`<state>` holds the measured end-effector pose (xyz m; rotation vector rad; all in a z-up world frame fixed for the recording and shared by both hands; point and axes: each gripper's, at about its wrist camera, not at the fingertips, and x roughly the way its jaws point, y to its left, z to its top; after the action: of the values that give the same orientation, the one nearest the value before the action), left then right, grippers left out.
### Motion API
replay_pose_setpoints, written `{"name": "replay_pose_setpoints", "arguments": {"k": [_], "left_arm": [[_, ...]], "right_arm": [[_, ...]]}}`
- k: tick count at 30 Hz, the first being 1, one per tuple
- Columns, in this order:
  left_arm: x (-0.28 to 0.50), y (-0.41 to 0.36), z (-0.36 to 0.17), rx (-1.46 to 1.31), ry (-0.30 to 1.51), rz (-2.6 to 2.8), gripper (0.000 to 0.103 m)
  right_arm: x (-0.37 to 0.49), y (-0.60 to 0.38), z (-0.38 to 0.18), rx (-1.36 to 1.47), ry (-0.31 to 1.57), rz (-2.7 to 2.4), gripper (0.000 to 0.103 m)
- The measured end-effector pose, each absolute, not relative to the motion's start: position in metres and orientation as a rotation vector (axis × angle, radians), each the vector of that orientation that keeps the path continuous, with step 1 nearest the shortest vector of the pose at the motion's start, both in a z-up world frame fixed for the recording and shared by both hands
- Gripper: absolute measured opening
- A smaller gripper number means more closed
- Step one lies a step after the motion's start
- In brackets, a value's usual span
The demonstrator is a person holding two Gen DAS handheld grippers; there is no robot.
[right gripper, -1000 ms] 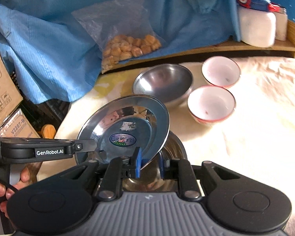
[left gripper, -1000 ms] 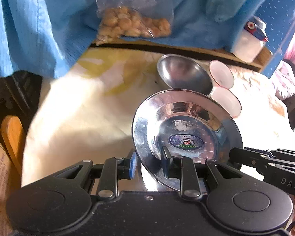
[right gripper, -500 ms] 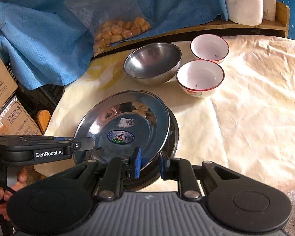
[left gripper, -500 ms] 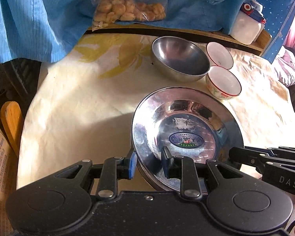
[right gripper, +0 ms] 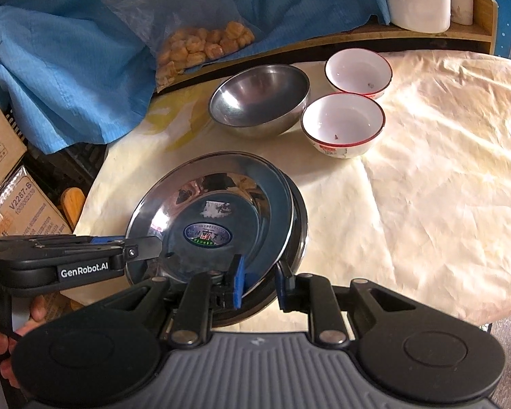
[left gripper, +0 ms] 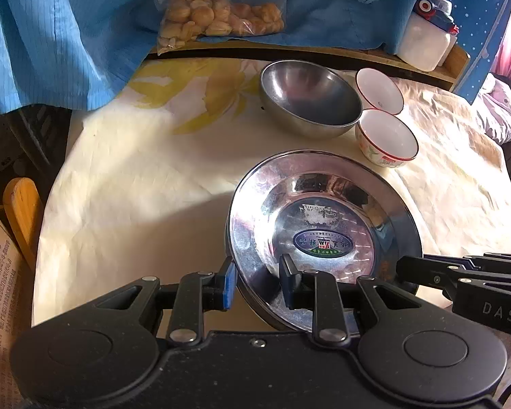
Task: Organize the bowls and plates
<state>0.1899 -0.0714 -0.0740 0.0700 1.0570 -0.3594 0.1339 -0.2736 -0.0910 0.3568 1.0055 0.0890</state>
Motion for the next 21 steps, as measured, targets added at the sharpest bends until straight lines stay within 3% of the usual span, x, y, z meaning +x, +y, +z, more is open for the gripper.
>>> {"name": "replay_pose_setpoints", "arguments": {"k": [21], "left_arm": [[0.1922,-0.0759,-0.0747,0.105,1.061,-0.365,0.029]], "right_arm": [[0.1356,-0.2730,-0.0908,0.348,1.023,0.077,0.025]]}}
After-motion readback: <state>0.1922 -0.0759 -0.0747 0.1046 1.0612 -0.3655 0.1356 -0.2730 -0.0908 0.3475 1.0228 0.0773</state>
